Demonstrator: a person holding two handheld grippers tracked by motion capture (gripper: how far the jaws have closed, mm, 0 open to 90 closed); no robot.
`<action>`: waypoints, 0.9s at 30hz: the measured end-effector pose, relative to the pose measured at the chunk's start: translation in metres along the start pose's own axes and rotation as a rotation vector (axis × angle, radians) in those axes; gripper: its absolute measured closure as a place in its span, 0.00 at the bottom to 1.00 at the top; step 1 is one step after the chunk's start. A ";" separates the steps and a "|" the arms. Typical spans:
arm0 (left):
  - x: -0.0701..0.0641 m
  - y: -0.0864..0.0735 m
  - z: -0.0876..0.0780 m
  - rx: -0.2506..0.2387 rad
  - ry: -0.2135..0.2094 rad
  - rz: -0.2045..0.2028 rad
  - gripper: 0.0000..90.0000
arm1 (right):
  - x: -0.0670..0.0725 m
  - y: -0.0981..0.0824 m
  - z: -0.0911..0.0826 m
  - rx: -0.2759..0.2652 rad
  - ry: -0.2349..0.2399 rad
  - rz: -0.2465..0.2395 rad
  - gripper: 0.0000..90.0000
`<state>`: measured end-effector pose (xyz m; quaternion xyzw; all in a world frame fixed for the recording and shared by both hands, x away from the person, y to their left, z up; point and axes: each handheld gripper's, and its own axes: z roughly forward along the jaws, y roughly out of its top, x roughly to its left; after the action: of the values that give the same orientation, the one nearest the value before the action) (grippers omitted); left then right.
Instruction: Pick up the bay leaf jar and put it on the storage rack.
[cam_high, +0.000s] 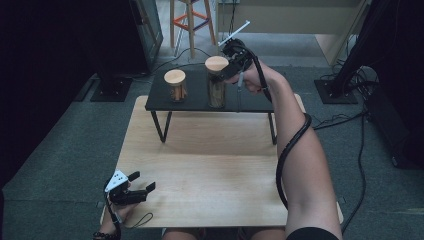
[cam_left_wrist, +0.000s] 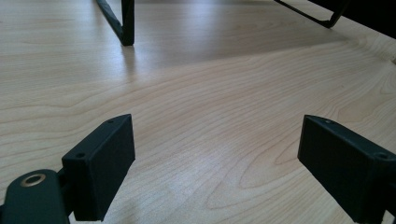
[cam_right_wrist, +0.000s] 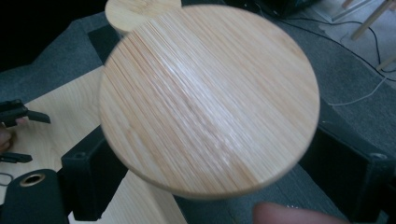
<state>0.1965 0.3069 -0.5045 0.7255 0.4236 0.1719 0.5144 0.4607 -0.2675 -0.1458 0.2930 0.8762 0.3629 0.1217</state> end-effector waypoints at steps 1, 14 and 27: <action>0.000 0.000 0.000 0.000 0.000 0.000 0.12 | 0.000 -0.003 0.000 -0.007 -0.004 0.009 0.12; 0.000 -0.001 -0.001 -0.008 0.005 -0.008 0.12 | 0.008 -0.016 -0.012 -0.016 -0.049 -0.001 0.04; -0.001 -0.001 -0.001 -0.008 0.010 -0.007 0.12 | 0.011 -0.049 -0.034 -0.040 -0.087 0.062 0.03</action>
<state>0.1948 0.3064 -0.5052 0.7211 0.4279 0.1756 0.5158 0.4165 -0.3077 -0.1571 0.3330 0.8530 0.3710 0.1542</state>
